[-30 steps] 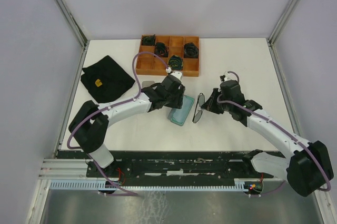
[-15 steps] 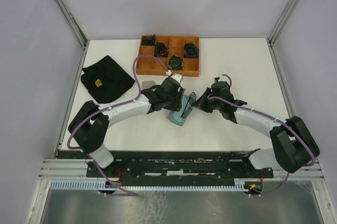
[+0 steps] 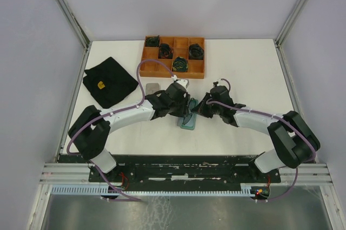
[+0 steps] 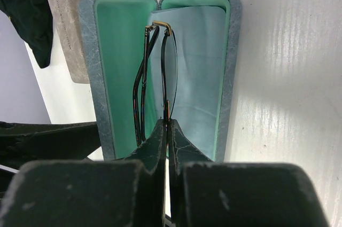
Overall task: Organize the sunglasses
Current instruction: Place the sunglasses in the sunglasses case.
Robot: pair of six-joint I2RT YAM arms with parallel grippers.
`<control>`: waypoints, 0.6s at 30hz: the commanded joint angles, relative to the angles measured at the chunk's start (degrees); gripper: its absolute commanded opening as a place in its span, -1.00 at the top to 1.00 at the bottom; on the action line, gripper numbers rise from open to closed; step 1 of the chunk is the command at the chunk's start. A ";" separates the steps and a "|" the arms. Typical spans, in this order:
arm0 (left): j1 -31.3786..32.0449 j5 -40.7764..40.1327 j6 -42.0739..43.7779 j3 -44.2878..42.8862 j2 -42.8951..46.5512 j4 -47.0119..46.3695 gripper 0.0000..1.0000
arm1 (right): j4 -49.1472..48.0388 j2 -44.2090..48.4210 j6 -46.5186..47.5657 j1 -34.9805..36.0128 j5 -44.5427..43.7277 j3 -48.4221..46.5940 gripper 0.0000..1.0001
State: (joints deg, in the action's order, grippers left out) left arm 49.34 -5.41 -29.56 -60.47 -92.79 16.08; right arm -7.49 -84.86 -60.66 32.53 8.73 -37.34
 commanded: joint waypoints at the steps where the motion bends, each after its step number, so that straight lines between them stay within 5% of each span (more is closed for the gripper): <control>1: 0.23 0.07 -1.84 0.13 2.07 -2.14 -0.05 | -3.01 0.12 1.17 0.28 -0.32 -0.79 1.00; 18: 0.29 -1.70 -0.94 -0.11 3.13 -1.41 -0.12 | 4.39 8.46 8.39 -1.78 3.09 -3.98 1.00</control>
State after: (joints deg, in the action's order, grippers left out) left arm 49.34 -5.89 -29.67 -60.36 -92.31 16.12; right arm -4.69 -78.30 -55.35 31.73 9.74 -37.89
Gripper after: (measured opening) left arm 0.556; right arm 0.008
